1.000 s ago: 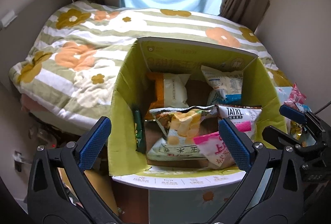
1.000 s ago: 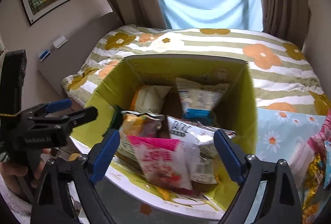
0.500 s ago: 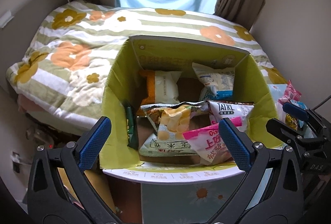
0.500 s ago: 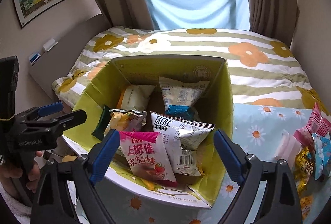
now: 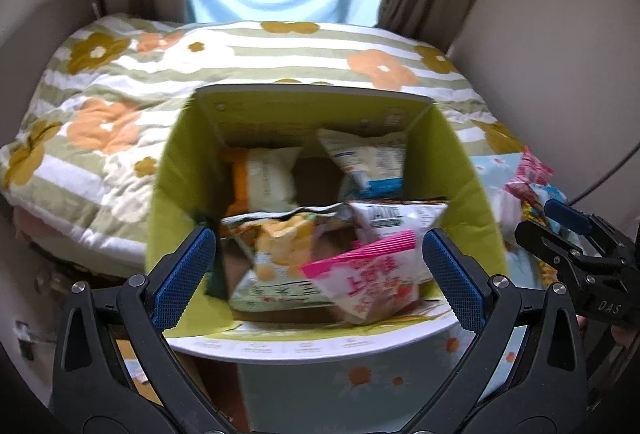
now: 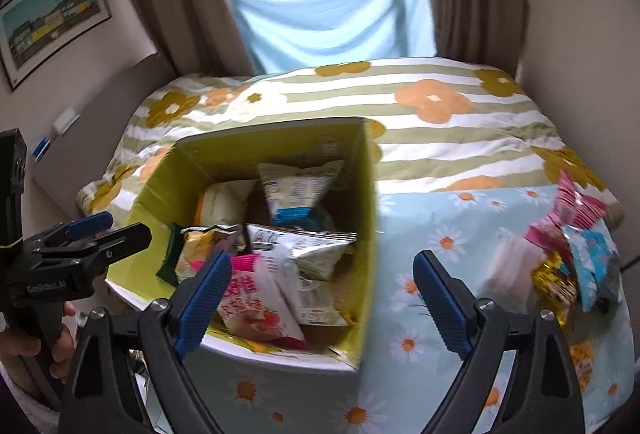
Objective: Organize snacks
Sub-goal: 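Move both tools back to the snack pile on the bed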
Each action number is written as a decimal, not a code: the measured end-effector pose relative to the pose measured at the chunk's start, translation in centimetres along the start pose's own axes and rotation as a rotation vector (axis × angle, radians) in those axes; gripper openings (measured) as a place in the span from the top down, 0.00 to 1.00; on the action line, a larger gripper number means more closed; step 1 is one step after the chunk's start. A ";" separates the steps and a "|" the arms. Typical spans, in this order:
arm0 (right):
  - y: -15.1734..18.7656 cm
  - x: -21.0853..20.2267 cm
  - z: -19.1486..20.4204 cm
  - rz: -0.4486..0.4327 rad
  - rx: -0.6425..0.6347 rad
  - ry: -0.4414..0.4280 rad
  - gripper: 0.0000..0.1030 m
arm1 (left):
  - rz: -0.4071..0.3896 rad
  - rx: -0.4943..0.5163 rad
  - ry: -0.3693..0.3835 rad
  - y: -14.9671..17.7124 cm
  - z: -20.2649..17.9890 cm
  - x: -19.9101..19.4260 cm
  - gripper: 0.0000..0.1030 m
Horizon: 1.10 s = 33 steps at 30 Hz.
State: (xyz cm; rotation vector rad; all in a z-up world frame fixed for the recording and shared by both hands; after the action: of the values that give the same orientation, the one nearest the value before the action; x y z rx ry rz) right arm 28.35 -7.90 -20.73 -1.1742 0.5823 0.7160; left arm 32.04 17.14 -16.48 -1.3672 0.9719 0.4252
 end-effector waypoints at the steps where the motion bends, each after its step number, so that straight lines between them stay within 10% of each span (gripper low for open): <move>1: 0.0 -0.5 -0.5 -0.010 0.012 0.008 0.02 | -0.002 0.007 0.014 -0.2 -0.6 0.1 0.00; 18: -1.2 -9.0 -17.7 -0.081 0.146 0.155 0.00 | -0.019 0.136 0.081 -2.5 -15.8 1.2 0.00; 33: -3.6 -6.7 -31.2 0.041 0.100 0.075 0.00 | 0.093 0.089 0.104 -1.9 -31.7 8.4 0.00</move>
State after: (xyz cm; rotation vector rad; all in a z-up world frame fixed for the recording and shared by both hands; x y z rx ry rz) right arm 25.44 -39.85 -22.61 -1.1024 0.6991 0.6726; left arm 27.83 -15.31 -19.02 -1.2769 1.1302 0.3792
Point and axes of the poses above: each gripper's, at about its wrist camera, not at the fingertips, and x roughly the way its jaws point, z to its left, y to its underside, the point moved 4 cm from there along x, roughly the way its jaws point, and after that the axes turned 7 degrees about x, right-handed, at the moved point
